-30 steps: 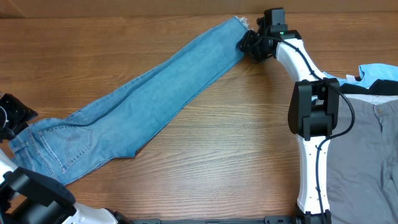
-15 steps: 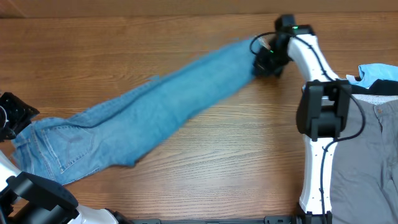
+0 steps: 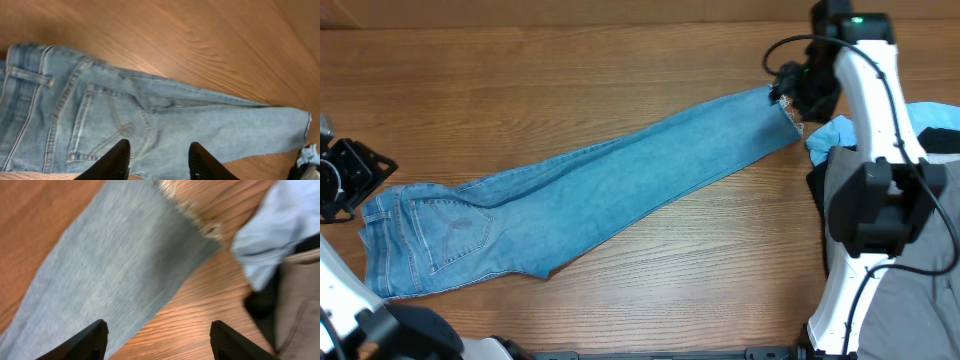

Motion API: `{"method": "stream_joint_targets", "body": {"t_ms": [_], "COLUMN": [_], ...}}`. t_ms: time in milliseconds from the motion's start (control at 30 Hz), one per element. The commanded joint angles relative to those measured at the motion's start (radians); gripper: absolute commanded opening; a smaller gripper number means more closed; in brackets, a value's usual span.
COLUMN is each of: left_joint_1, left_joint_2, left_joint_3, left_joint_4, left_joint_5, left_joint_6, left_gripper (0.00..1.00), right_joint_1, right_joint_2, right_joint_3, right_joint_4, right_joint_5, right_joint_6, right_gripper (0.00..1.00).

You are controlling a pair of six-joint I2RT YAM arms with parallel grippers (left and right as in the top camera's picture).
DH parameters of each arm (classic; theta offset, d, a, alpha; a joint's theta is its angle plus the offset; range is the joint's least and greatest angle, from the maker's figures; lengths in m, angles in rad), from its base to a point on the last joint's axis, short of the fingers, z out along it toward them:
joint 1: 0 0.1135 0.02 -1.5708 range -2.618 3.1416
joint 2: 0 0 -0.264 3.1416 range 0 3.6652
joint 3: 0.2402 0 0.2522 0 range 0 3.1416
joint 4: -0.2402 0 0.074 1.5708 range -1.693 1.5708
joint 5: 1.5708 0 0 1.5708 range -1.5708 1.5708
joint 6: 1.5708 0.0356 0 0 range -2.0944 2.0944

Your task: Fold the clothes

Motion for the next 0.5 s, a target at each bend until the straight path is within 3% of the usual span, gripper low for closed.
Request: {"method": "stream_joint_targets", "body": {"t_ms": [0,200,467], "left_joint_1": [-0.05,-0.122,-0.139], "left_joint_2": [-0.088,-0.13,-0.132], "left_joint_3": [0.024,0.024,0.024], "left_joint_4": [-0.006,-0.079,-0.183], "left_joint_5": [0.018,-0.037,-0.112], "left_joint_6": [0.04,0.04,0.04], "left_gripper": [0.44,0.45,0.42], "right_joint_1": [-0.074,-0.119,-0.12], "right_joint_2": [0.019,0.019,0.019], "right_joint_3": [-0.018,-0.15,-0.385], "right_joint_4": [0.032,0.186,0.427], "right_joint_5": [0.025,-0.069,-0.2], "right_joint_6": [-0.01,-0.057,-0.058], "right_gripper": [0.64,0.47,0.46]}}
